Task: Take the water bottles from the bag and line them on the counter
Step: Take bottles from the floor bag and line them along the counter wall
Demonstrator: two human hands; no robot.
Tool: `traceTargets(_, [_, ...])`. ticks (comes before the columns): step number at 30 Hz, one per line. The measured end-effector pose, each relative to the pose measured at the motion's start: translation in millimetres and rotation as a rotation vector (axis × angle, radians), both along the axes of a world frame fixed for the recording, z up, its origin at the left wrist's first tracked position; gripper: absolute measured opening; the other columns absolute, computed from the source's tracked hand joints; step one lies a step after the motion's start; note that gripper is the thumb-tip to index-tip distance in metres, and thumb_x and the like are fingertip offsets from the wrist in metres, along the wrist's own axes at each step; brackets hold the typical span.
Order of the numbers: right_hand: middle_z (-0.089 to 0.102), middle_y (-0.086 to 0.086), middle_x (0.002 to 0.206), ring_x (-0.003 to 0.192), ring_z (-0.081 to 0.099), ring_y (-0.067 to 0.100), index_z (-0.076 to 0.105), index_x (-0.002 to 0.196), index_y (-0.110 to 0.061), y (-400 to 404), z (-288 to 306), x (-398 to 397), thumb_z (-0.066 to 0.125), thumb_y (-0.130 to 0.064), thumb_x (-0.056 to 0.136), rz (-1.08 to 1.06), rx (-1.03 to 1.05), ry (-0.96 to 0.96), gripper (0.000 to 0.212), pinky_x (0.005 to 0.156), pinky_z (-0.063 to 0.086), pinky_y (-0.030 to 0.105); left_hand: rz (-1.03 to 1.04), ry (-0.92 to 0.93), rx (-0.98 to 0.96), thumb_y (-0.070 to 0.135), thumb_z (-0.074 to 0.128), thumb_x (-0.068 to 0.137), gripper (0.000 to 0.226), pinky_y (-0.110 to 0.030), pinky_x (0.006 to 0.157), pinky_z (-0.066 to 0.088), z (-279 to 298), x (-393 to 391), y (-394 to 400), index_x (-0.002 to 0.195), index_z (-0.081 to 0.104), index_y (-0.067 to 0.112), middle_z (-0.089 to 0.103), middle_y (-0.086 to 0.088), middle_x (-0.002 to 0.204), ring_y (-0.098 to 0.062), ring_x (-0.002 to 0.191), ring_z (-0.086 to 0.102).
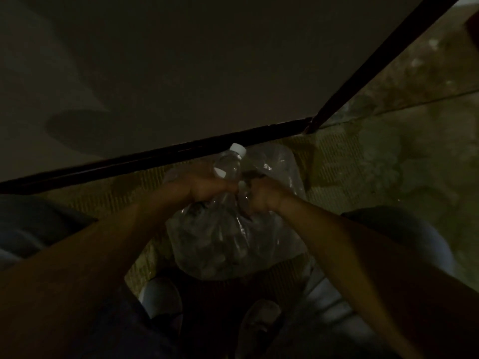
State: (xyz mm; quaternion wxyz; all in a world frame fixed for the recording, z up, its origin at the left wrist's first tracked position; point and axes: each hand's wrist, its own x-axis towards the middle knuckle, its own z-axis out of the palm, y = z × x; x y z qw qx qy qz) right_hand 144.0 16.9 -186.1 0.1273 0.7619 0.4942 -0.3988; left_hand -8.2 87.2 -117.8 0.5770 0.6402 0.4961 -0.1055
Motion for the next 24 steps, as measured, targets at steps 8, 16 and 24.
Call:
traceTargets(8, [0.060, -0.001, 0.128, 0.119, 0.056, 0.019, 0.053, 0.132, -0.021, -6.7, 76.8, 19.4, 0.085, -0.018, 0.068, -0.305, 0.214, 0.433, 0.072, 0.105, 0.045, 0.042, 0.338, -0.263, -0.172, 0.023, 0.081, 0.075, 0.062, -0.040, 0.087, 0.057, 11.8, -7.9, 6.0, 0.130, 0.053, 0.025, 0.068, -0.001, 0.110, -0.021, 0.102, 0.066])
traceTargets(16, [0.074, 0.005, 0.105, 0.099, 0.071, 0.022, 0.063, 0.117, -0.012, -17.8, 229.3, 10.5, 0.073, -0.012, 0.078, -0.799, 0.310, 0.992, 0.040, 0.079, 0.057, 0.032, 0.588, -0.328, -0.220, 0.031, 0.081, 0.078, 0.060, -0.048, 0.090, 0.056, 143.5, -36.8, -32.4, 0.130, 0.051, 0.026, 0.070, -0.006, 0.114, -0.026, 0.104, 0.069])
traceTargets(24, [0.067, 0.014, 0.109, 0.098, 0.065, 0.030, 0.065, 0.120, -0.010, -10.9, 427.5, -52.2, 0.063, -0.042, 0.088, -1.074, 0.215, 1.256, 0.046, 0.093, 0.049, 0.046, 0.660, -0.515, -0.325, 0.046, 0.054, 0.093, 0.037, -0.029, 0.063, 0.053, 364.7, -75.9, -29.5, 0.090, 0.067, 0.012, 0.069, -0.002, 0.073, -0.017, 0.067, 0.066])
